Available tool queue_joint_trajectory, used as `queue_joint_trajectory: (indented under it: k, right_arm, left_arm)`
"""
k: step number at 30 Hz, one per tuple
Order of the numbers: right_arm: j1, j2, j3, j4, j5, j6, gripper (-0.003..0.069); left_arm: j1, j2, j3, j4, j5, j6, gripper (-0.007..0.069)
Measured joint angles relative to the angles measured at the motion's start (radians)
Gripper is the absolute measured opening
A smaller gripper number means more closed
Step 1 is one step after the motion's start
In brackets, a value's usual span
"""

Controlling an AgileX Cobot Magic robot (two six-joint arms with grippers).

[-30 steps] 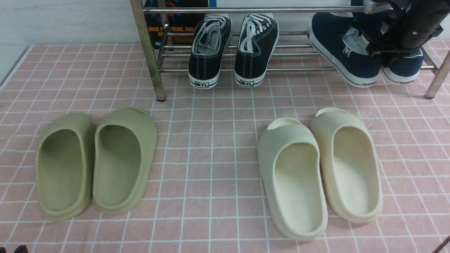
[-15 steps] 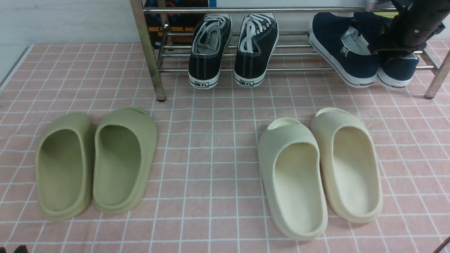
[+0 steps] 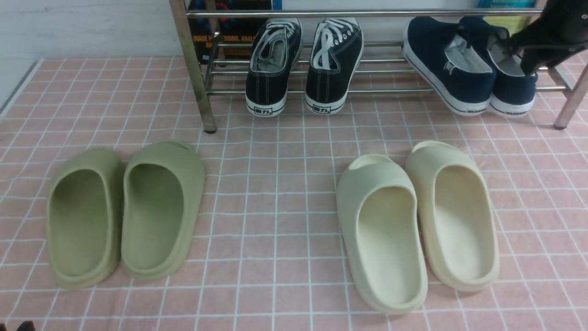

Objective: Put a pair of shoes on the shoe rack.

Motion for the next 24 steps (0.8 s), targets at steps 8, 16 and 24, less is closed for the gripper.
queue_joint_trajectory:
  k: [8,16,24]
  right_arm:
    - [0.0,-0.311,0.287,0.045,-0.002,0.028,-0.0019]
    - [0.0,-0.812,0.757,0.128,-0.199,0.035,-0.0018]
    - [0.0,-1.29,1.136,0.185,-0.415,0.037,-0.0018]
  left_arm:
    - [0.0,0.0,0.0,0.001,0.001,0.0,0.0238]
    - [0.0,0.0,0.0,0.001,0.001,0.0,0.0238]
    - [0.0,0.0,0.0,0.004,0.001,0.0,0.0238]
